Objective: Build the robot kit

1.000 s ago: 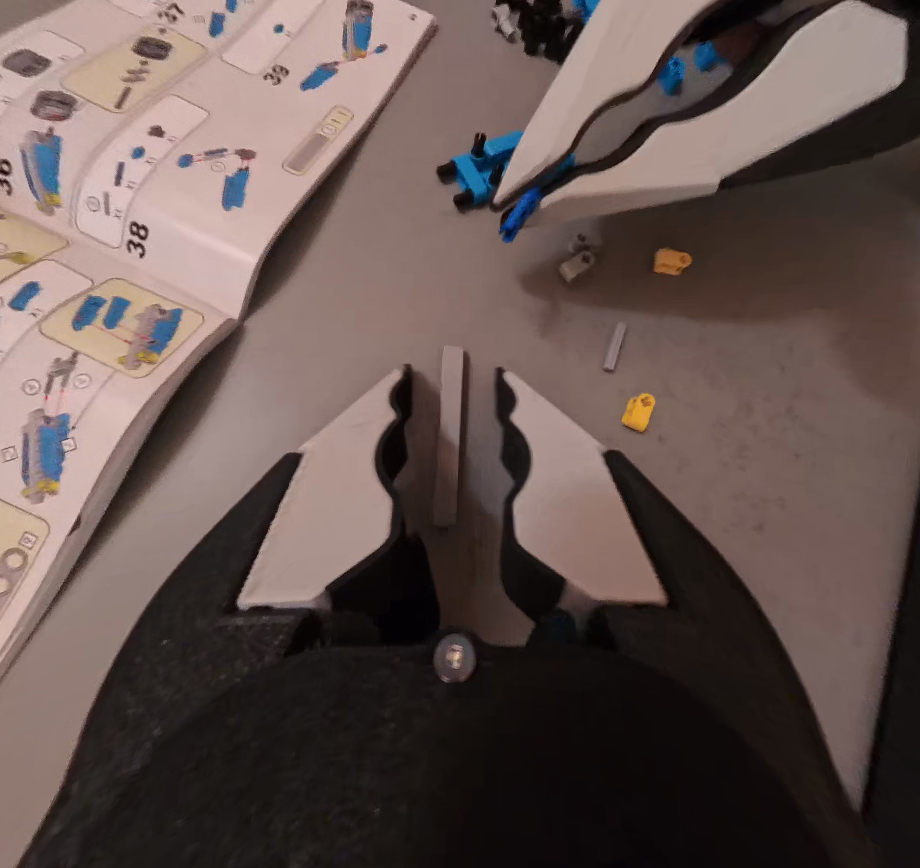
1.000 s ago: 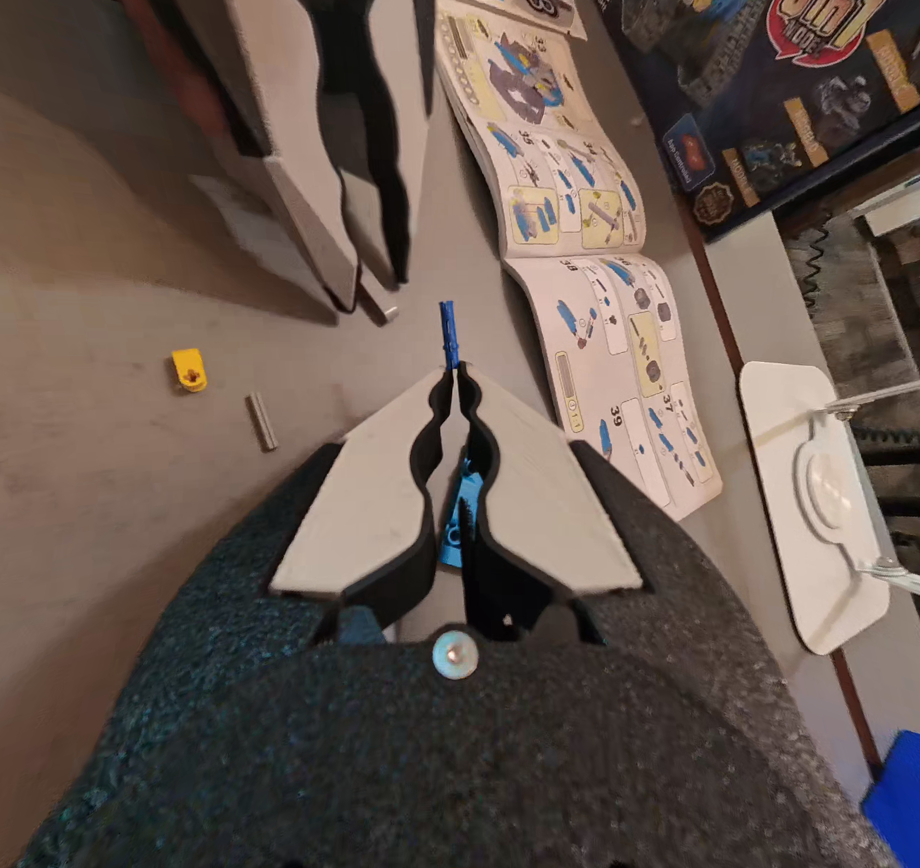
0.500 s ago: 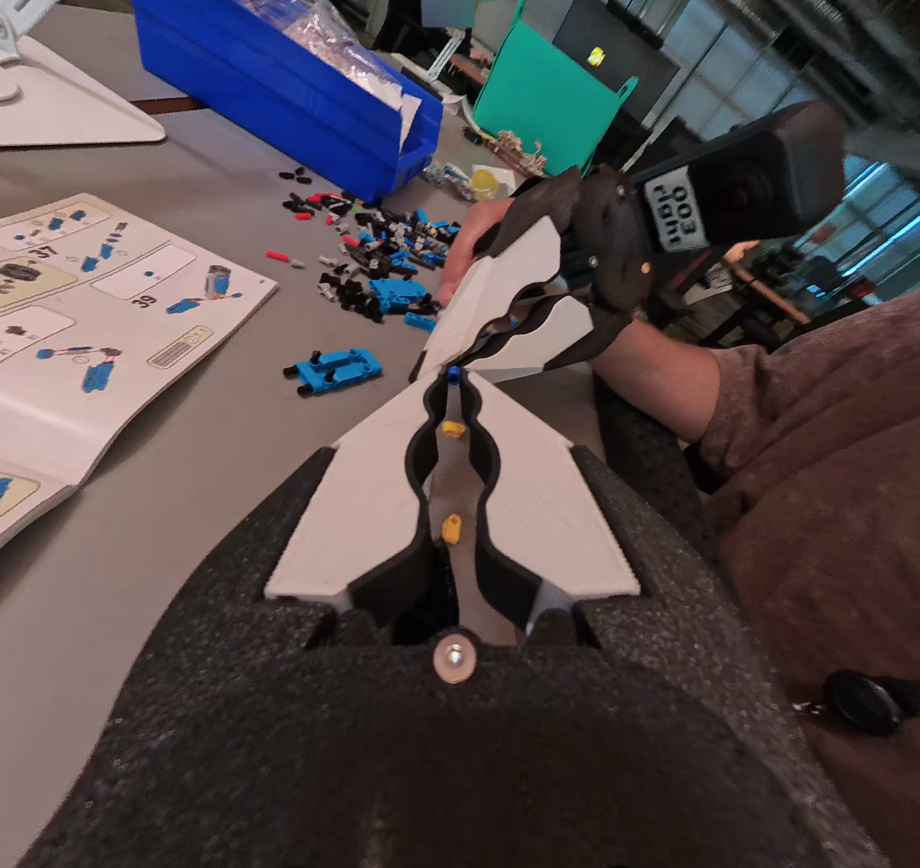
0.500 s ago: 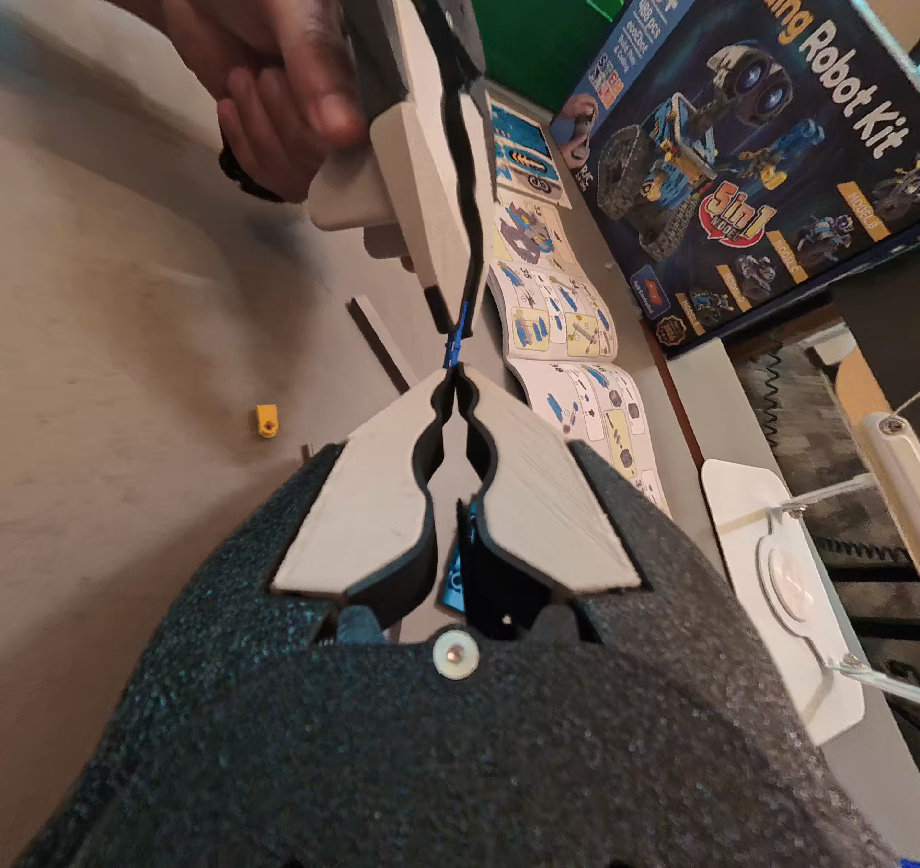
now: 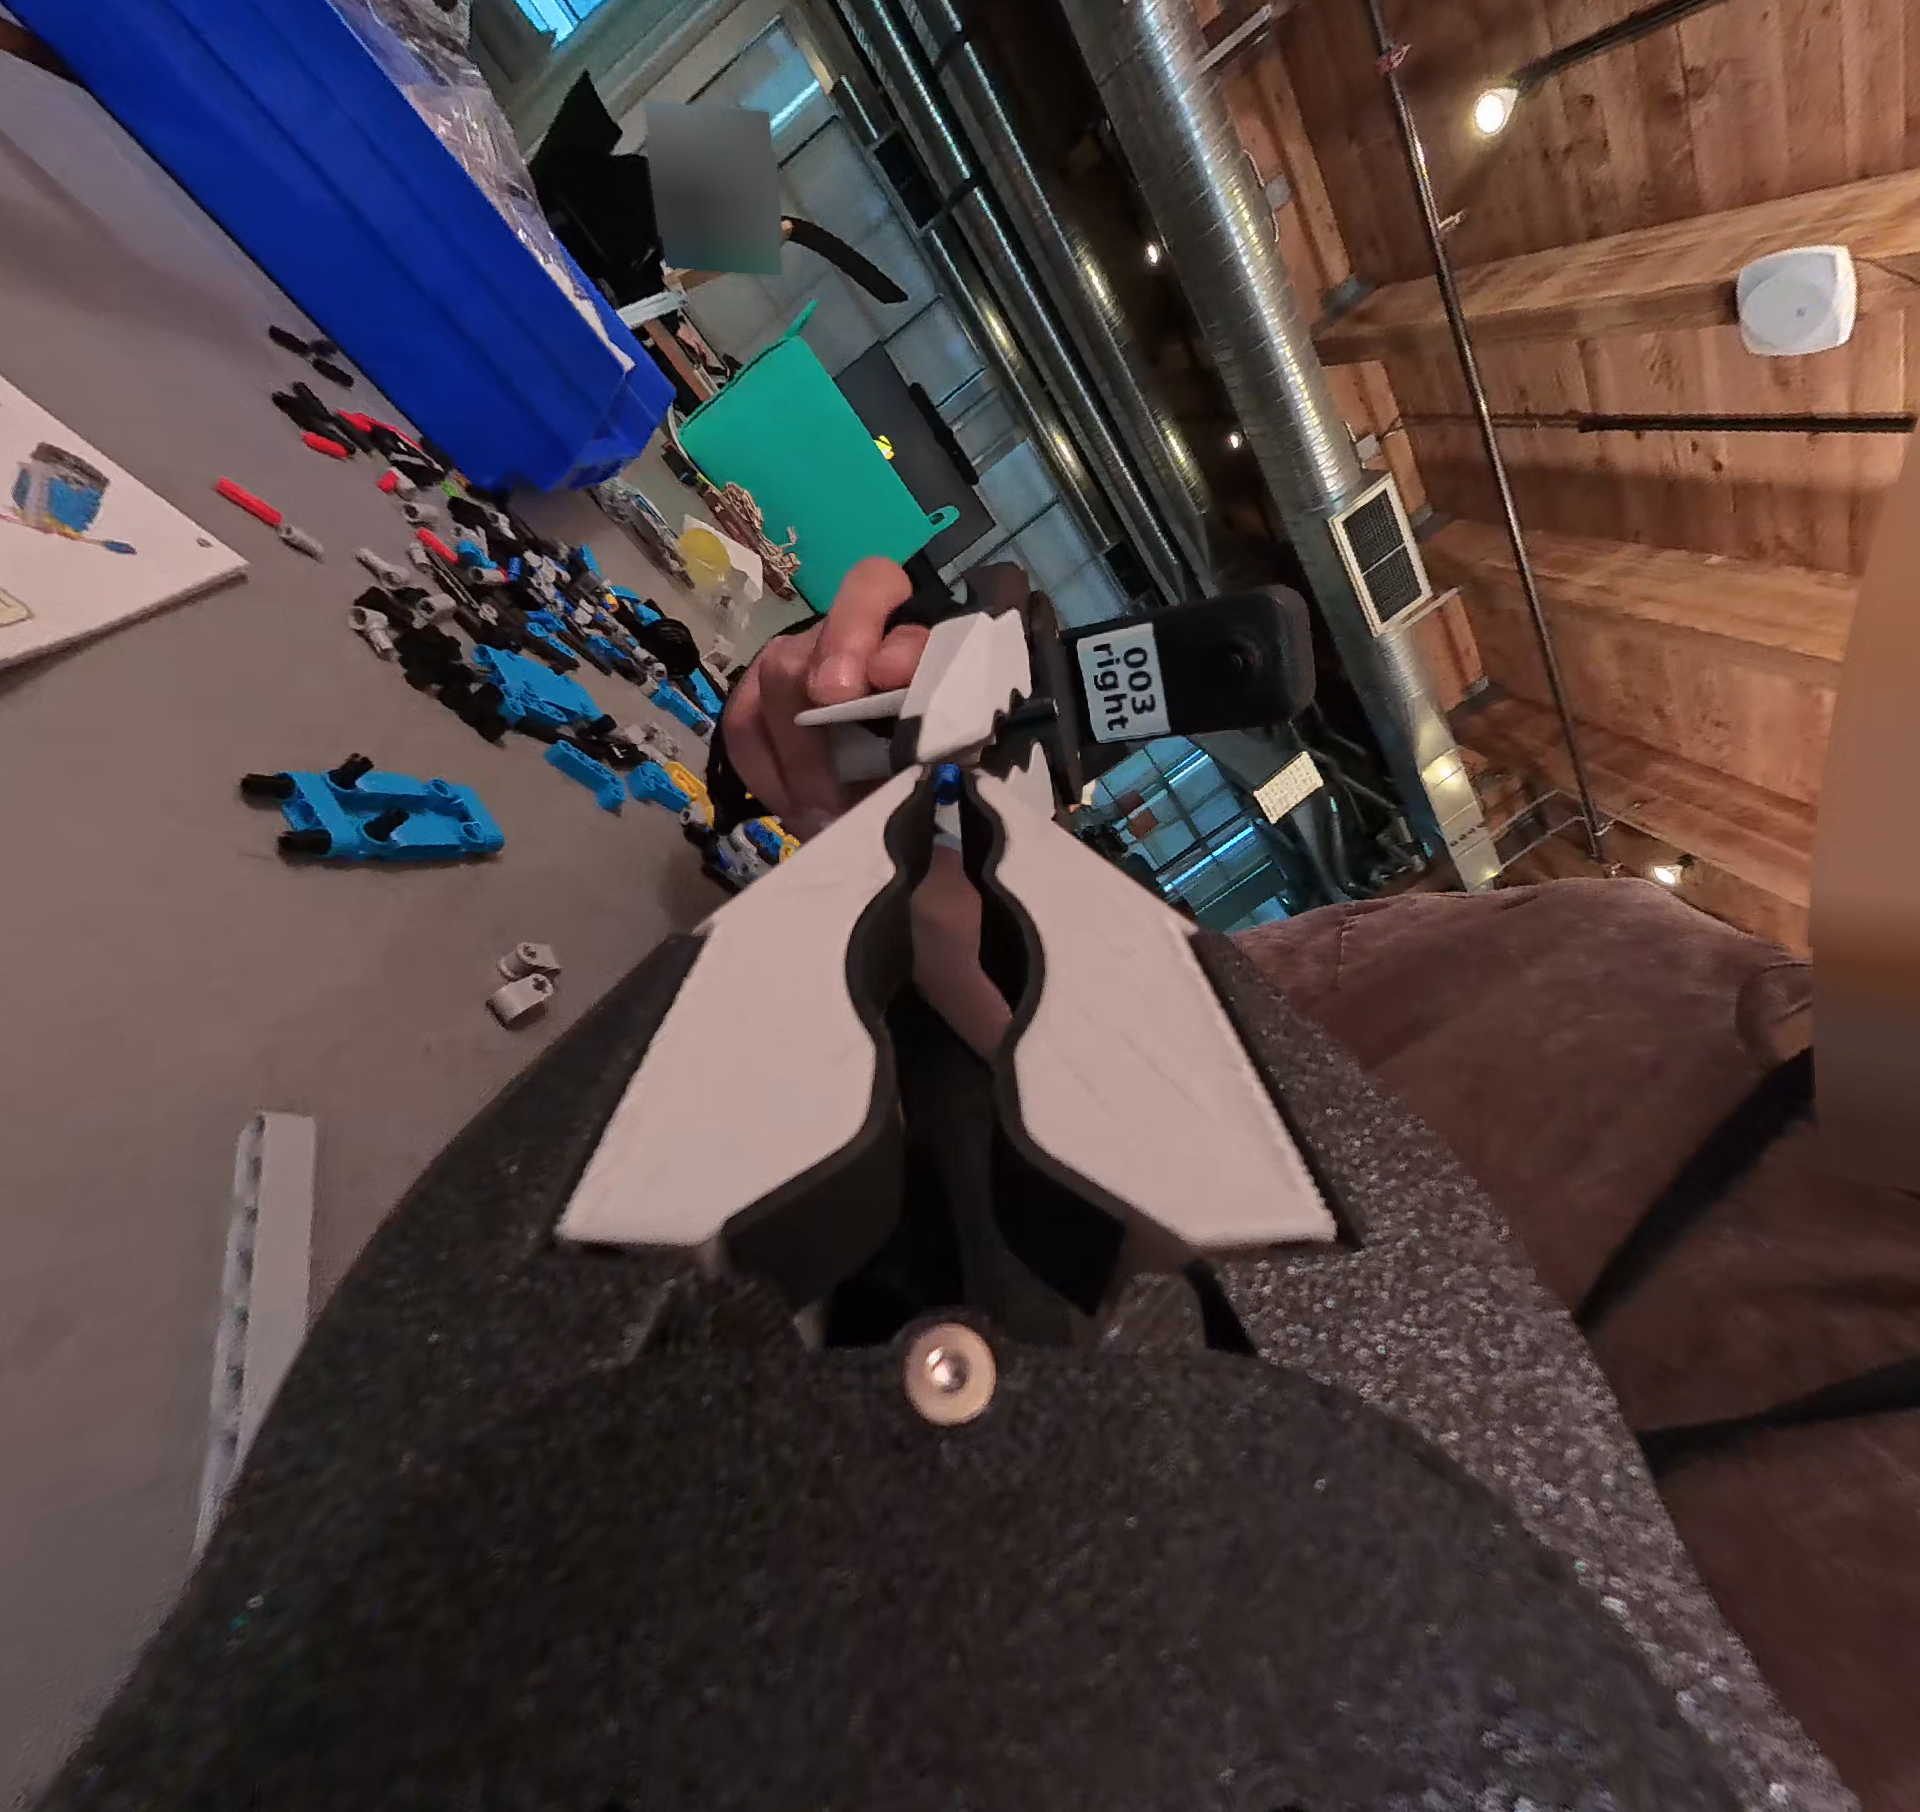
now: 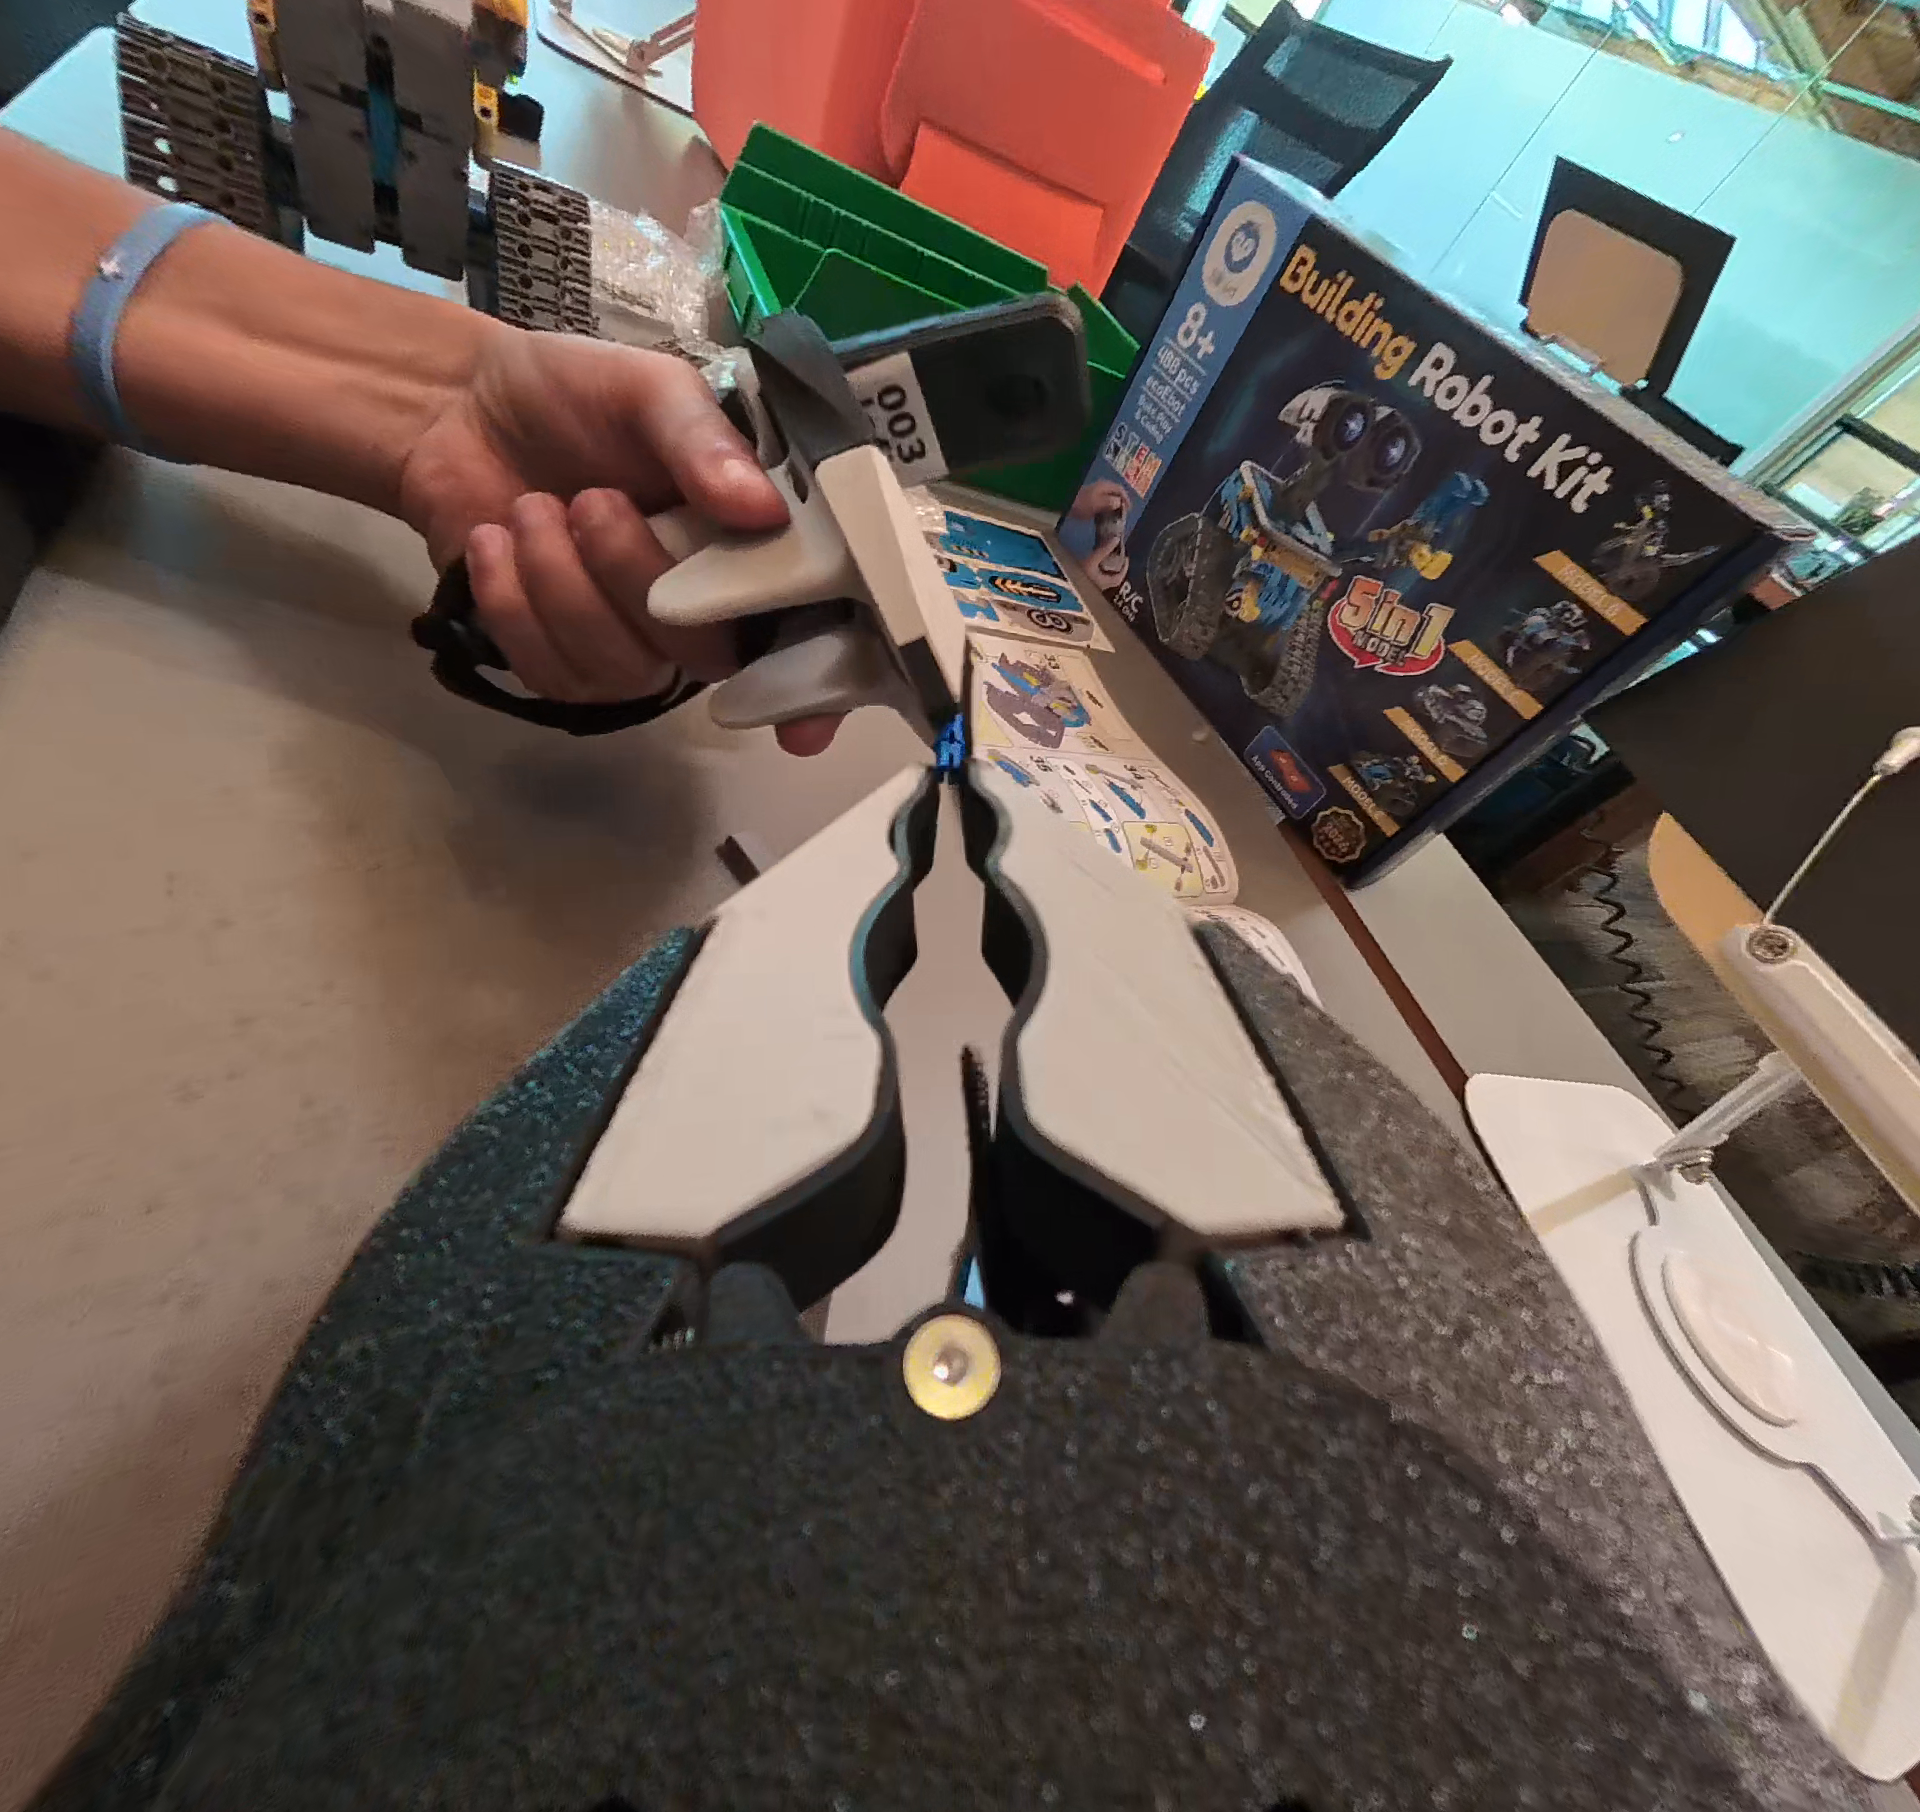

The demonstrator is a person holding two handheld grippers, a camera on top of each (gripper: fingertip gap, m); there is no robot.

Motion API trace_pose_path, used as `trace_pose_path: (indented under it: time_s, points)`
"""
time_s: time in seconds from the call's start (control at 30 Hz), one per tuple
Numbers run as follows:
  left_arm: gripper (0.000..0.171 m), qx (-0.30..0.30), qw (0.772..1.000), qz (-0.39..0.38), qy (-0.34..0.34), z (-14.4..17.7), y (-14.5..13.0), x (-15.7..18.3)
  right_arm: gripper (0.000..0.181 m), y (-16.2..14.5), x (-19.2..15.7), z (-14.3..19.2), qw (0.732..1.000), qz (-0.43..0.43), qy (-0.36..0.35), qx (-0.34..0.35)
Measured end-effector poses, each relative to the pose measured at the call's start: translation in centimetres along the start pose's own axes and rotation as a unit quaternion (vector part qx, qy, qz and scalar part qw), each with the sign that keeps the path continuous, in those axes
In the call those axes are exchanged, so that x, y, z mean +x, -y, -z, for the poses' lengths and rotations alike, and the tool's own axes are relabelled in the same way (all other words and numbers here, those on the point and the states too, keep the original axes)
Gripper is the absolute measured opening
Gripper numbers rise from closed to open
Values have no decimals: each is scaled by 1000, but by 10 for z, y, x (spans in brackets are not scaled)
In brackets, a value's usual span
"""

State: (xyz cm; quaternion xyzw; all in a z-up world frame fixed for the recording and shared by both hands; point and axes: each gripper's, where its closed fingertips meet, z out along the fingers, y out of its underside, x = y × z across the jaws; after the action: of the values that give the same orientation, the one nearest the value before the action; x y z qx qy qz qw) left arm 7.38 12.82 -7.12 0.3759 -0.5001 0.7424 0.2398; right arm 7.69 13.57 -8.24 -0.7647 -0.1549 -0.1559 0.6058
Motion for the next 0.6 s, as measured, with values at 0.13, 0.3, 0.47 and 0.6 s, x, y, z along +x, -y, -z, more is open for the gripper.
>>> trace_pose_path:
  time_s: [0.13,0.3,0.47,0.6]
  points:
    - [3,-2,1000,1,12,-1,-1,-4,6,2,0,1,1000,-9,5,10]
    - [3,3,1000,26,-11,-2,-2,-2,6,2,-1,2,999,-36,20,12]
    - [3,5,1000,18,3,-3,-1,-7,5,0,2,3,998,-47,30,-18]
    - [30,-29,981,-90,167,14,3,-47,5,-53,4,35,953,-76,119,-266]
